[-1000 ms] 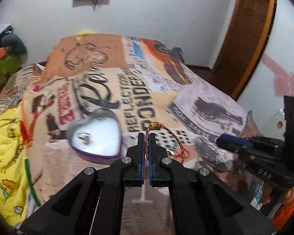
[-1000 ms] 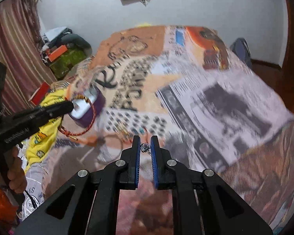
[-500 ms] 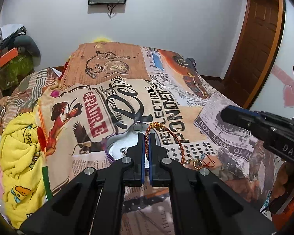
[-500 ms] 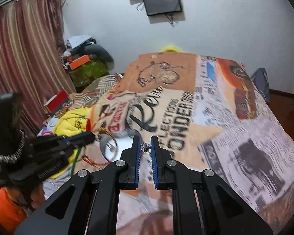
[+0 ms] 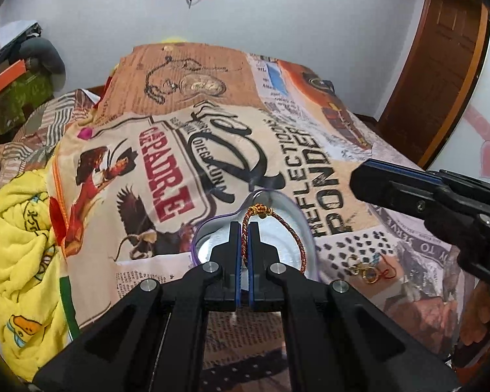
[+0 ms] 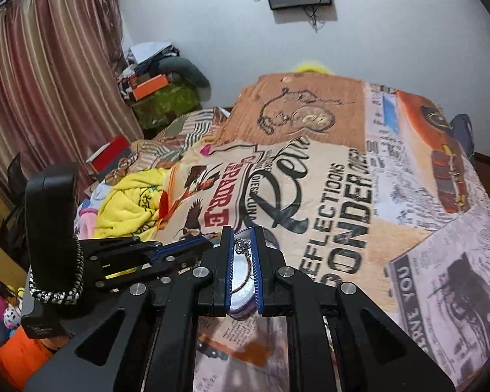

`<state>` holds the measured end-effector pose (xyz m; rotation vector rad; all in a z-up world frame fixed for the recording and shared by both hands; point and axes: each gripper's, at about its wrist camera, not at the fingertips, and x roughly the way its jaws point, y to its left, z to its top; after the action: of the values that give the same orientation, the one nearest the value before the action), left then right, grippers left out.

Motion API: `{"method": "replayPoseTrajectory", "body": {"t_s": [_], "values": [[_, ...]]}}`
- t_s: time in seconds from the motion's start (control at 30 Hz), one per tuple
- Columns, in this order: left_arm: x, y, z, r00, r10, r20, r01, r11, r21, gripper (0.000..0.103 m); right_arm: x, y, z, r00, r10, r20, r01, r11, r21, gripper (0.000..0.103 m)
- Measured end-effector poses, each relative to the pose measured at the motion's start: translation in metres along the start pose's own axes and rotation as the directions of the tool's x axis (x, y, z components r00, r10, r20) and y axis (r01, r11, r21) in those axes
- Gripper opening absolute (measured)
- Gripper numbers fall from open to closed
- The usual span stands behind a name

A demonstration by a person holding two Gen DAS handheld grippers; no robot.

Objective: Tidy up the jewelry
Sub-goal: 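Lower the bracelet into the heart tin with the left gripper while the right gripper carries a small ring there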

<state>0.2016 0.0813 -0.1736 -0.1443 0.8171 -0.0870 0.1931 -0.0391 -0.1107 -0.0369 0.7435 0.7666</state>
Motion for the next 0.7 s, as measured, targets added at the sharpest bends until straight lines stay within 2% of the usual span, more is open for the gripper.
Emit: {"method": "replayPoseTrajectory", "body": {"t_s": [0.17,0.37,0.7], "values": [[0.003,0.008,0.001,1.000,-0.010,-0.005,0.010,1.000,-0.005,0.001,0.015,0.003,0.002,1.000,0.008,-0.025,-0.008,1.000,-0.004,0.009],[-0.003,0.011,0.001,1.000,0.015,0.013,-0.016,0.999,0.028,0.002,0.029,0.004,0.001,0.998,0.015,-0.059,-0.015,1.000,0.003,0.009],[-0.013,0.026,-0.001,0.999,0.037,0.016,-0.037,0.999,-0.011,0.006,0.044,0.008,-0.003,0.991,0.031,-0.134,-0.029,0.999,0.014,0.011]]}}
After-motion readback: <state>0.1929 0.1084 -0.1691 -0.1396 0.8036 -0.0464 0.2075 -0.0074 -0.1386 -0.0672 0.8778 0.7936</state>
